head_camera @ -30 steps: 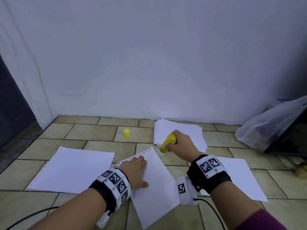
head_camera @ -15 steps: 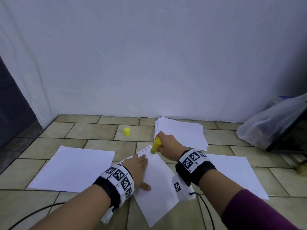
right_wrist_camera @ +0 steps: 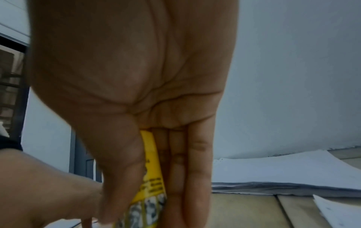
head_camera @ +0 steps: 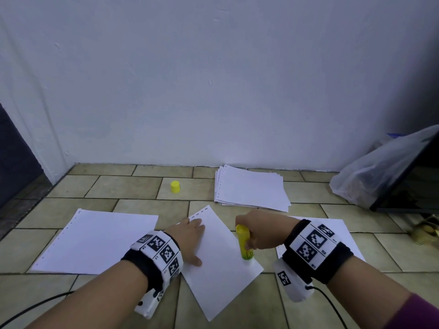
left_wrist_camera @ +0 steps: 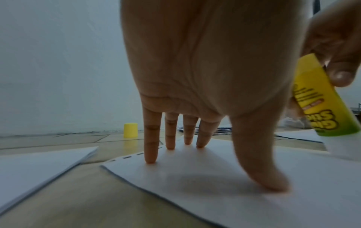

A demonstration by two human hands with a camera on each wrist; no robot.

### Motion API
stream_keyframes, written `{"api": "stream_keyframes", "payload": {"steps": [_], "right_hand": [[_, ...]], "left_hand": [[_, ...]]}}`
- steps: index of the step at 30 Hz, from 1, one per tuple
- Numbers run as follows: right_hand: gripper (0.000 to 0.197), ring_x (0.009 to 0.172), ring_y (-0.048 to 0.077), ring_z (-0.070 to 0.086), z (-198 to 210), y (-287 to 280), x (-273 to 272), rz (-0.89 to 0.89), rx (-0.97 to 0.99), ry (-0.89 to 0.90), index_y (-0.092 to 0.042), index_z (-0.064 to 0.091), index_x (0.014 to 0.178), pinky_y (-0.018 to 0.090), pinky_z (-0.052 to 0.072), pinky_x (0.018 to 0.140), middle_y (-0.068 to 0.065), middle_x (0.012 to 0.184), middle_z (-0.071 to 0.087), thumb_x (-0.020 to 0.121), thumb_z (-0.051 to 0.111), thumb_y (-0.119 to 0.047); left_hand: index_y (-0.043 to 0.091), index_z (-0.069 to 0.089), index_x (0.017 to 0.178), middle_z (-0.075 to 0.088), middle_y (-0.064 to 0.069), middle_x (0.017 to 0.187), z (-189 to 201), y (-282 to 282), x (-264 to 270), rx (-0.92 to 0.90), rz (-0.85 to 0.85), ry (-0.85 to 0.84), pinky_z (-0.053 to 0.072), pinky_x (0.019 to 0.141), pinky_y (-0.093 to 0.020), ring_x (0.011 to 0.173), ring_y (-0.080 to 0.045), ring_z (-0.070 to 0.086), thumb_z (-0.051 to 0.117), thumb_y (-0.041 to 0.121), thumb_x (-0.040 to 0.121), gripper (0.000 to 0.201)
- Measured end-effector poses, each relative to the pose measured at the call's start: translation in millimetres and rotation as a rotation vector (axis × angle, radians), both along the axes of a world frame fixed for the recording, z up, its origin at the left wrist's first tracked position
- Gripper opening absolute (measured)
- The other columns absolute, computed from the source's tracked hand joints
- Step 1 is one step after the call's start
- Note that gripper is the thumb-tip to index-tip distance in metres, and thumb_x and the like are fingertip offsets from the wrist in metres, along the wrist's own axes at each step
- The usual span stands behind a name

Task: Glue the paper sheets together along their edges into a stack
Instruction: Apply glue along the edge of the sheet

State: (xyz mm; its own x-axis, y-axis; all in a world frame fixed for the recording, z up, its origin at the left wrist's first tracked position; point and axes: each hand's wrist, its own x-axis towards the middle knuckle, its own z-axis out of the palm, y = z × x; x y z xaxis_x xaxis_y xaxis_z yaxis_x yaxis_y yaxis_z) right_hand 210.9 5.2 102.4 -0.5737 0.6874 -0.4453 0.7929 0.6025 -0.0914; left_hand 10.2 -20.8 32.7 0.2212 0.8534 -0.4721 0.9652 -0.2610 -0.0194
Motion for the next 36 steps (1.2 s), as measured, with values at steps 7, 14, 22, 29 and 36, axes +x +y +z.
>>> {"api": "stream_keyframes", "payload": {"steps": [7, 14, 22, 29, 36], "right_hand": [[0.017, 0.072, 0.020, 0.067, 18, 22, 22, -0.214, -0.157, 0.355, -0.016, 0.052, 0.082, 0.029, 0.052, 0.066, 0.001, 0.074, 0.066, 0.079, 0.069, -0.012], [0.010, 0.071, 0.028, 0.069, 13, 46, 8, -0.780, -0.570, 1.453, -0.003, 0.050, 0.081, 0.029, 0.059, 0.070, 0.019, 0.079, 0.060, 0.091, 0.051, 0.000], [0.012, 0.061, 0.015, 0.063, -41, 69, -54, -0.845, -0.461, 1.185, -0.012, 0.064, 0.079, 0.021, 0.051, 0.057, 0.009, 0.082, 0.067, 0.082, 0.066, 0.000], [0.037, 0.100, 0.024, 0.060, -60, 85, -107, -0.626, 0.074, 0.831, -0.007, 0.058, 0.109, 0.029, 0.045, 0.082, 0.011, 0.105, 0.066, 0.076, 0.073, -0.012], [0.035, 0.107, 0.029, 0.056, -67, 91, -125, -0.484, 0.174, 0.669, -0.004, 0.052, 0.115, 0.033, 0.044, 0.082, 0.014, 0.112, 0.062, 0.084, 0.065, -0.012]], "left_hand": [[0.018, 0.034, 0.144, 0.025, -0.002, 0.149, 2, 0, -13, 0.081, 0.014, -0.095, 0.039, 0.105, -0.036, 0.135, -0.021, 0.031, 0.061, 0.024, 0.091, 0.060], [0.022, 0.036, 0.137, 0.030, -0.002, 0.140, -3, -10, -18, 0.143, 0.079, -0.087, 0.035, 0.105, -0.037, 0.132, -0.020, 0.026, 0.061, 0.066, 0.077, 0.079], [0.012, 0.025, 0.149, 0.021, -0.003, 0.155, 8, 0, -33, 0.032, 0.053, -0.095, 0.030, 0.112, -0.035, 0.139, -0.021, 0.025, 0.056, 0.042, 0.093, 0.071], [0.013, 0.031, 0.143, 0.020, -0.003, 0.152, -2, -3, -31, 0.120, 0.070, -0.102, 0.042, 0.100, -0.038, 0.134, -0.021, 0.029, 0.061, 0.052, 0.086, 0.075], [0.015, 0.033, 0.140, 0.030, 0.001, 0.146, -6, -1, -34, 0.135, 0.094, -0.152, 0.043, 0.097, -0.037, 0.130, -0.019, 0.031, 0.062, 0.054, 0.083, 0.075]]}}
